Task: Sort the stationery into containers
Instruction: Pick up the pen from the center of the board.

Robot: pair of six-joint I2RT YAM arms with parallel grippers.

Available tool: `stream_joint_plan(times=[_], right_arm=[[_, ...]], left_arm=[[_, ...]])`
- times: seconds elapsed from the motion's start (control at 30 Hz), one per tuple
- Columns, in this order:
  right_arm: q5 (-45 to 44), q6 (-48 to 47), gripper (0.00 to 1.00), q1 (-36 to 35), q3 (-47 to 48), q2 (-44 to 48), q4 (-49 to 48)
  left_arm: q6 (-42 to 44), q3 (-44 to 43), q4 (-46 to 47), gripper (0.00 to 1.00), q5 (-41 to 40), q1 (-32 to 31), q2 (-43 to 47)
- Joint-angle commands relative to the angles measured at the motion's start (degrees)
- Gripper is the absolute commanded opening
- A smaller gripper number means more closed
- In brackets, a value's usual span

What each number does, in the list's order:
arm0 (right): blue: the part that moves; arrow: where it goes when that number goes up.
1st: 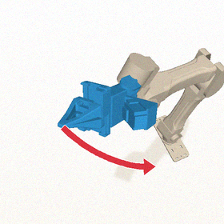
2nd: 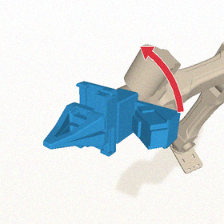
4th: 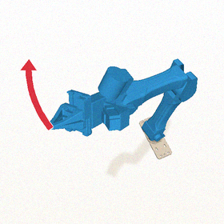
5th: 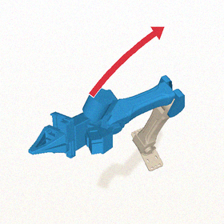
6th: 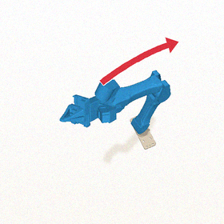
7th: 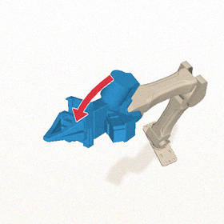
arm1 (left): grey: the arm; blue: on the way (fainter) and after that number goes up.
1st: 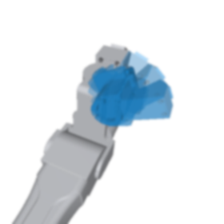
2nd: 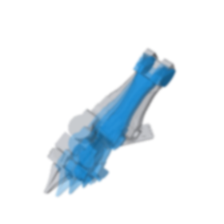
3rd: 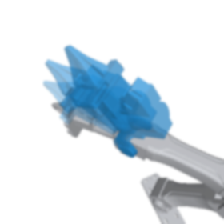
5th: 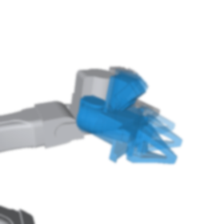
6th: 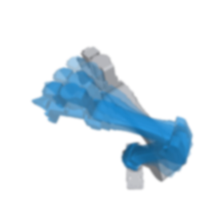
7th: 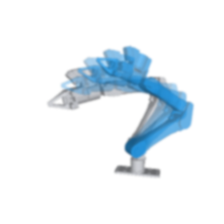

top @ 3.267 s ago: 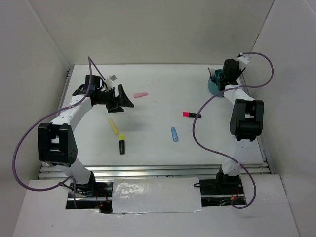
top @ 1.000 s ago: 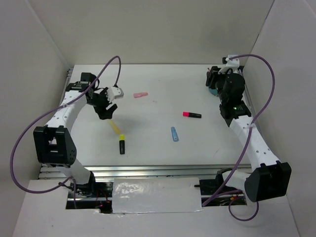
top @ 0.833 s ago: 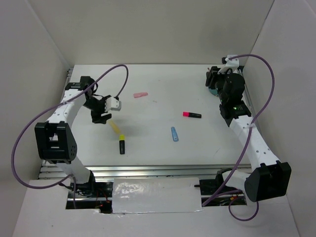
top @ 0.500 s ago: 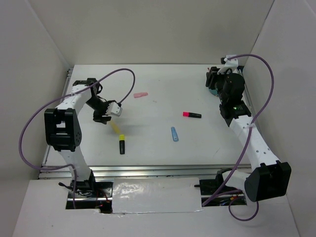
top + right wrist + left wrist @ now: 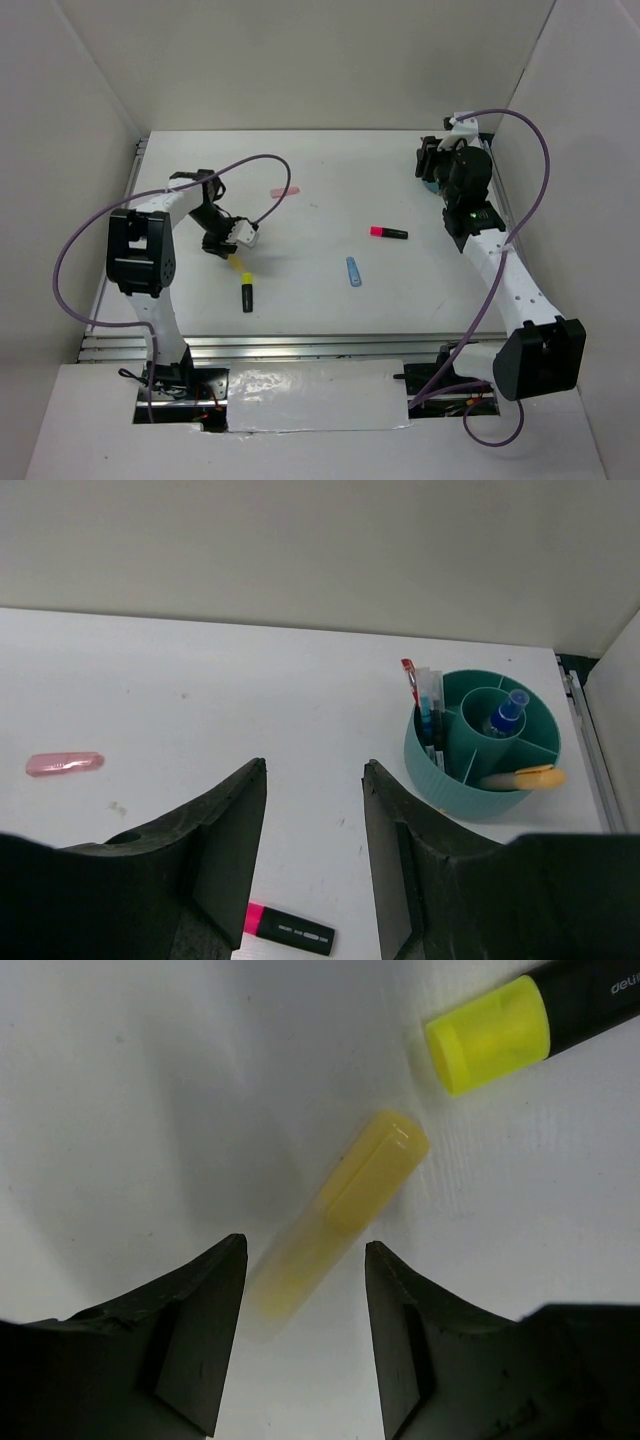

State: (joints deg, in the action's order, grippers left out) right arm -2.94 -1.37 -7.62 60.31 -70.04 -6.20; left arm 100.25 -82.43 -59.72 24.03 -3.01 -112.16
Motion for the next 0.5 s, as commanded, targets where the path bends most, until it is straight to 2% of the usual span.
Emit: stream_joint_plan(times=[0.0,0.33,0.4,0.47], right_arm=[[0.30,-0.04,0.51,0.32,1.38,-0.45,0.13],[1.09,0.13,0.50,0.15,1.47,0.69,1.01],[1.71,0.84,0.49,0.15,1.30,1.57,1.80],[2.67,1.28,0.48,-0.03,0.95,2.54,2.85]], left_arm=[[1.00,1.40,0.93,0.63,0.49,-0.69,-0.78],[-4.35,4.91,1.63,0.64,0.40,-1.48,-2.72],[-5.67,6.48,2.07,0.58,0.75,-1.39,-1.67],[-6.99,7.20,2.07,0.45,1.98,-1.39,-0.61]])
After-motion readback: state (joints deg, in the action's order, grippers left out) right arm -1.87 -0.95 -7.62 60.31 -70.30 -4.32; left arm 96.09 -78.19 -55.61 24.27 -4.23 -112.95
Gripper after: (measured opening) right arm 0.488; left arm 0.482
